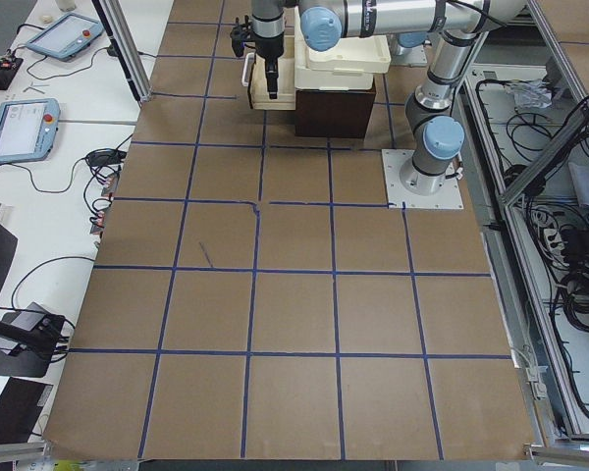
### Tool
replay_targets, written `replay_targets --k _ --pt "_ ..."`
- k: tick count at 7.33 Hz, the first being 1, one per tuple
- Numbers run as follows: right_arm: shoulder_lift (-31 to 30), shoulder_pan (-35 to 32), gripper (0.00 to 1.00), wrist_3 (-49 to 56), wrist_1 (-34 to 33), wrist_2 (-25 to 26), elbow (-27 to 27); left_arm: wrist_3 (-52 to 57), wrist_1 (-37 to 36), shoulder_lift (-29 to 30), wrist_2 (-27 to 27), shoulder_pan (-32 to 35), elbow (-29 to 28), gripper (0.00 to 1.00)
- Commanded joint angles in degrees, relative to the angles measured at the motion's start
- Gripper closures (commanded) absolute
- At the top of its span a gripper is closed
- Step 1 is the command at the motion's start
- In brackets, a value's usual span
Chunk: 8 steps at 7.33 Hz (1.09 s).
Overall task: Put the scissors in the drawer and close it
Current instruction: 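Move the right gripper toward the grey-orange scissors on the table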
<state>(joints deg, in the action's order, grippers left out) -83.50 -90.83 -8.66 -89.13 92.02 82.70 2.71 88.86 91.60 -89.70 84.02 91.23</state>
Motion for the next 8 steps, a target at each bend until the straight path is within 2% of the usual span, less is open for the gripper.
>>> replay_targets --k 1,2,4,6,7,8 --pt "0.0 -0.14 0.0 0.05 0.01 0.0 0.0 0.1 0.0 -0.02 -0.04 0.0 0.0 0.0" --pt "0.0 0.12 0.0 0.74 0.01 0.09 0.0 0.01 0.09 -0.02 -0.04 0.0 0.0 0.0" --pt "0.44 3.44 0.0 13.16 -0.78 0.35 0.18 -0.34 0.26 0.07 0.57 0.0 0.09 0.0" --pt "1.92 14.31 0.0 29.48 -1.21 0.18 1.84 -0.51 0.53 0.07 0.58 -0.09 0.0 0.0" --pt "3.76 17.5 0.0 34.19 -2.0 0.44 2.11 -0.69 0.53 0.16 0.32 0.0 -0.09 0.0" --pt "5.26 21.62 0.0 46.07 -1.92 0.18 3.07 -0.78 0.61 0.33 0.4 0.09 -0.26 0.0"
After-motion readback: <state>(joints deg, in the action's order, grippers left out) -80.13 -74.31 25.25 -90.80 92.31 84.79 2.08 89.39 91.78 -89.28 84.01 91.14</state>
